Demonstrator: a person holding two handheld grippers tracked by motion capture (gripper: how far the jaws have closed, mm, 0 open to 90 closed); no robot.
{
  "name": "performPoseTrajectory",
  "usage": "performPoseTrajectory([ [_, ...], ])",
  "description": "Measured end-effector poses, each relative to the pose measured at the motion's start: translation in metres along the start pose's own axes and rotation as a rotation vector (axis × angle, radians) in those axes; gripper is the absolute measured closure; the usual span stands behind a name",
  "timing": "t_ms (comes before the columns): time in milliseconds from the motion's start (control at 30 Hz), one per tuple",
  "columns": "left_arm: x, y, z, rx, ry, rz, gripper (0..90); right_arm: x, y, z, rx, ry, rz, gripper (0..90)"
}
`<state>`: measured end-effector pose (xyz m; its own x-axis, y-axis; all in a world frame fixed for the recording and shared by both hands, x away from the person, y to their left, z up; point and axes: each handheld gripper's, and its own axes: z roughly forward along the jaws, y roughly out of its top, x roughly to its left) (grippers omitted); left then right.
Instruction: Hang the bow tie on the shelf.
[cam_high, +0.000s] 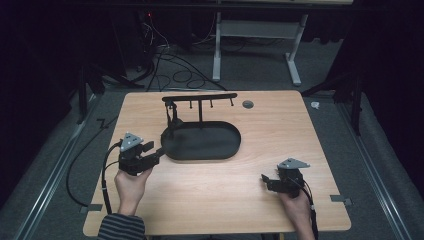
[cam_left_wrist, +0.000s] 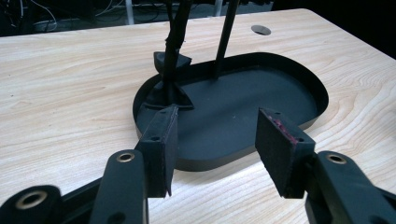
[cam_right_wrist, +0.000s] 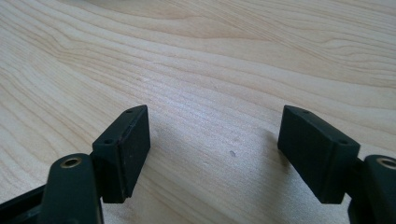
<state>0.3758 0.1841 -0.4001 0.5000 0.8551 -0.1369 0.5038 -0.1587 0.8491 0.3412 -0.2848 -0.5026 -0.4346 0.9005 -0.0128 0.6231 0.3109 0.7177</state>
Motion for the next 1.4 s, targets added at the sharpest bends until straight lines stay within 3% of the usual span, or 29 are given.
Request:
performPoseTrajectory([
  [1400,-0.008,-0.037,0.003,0.041,-0.020,-0.040,48.2,0.000,0.000,0.000,0.001,-0.001,0.002,26.6],
])
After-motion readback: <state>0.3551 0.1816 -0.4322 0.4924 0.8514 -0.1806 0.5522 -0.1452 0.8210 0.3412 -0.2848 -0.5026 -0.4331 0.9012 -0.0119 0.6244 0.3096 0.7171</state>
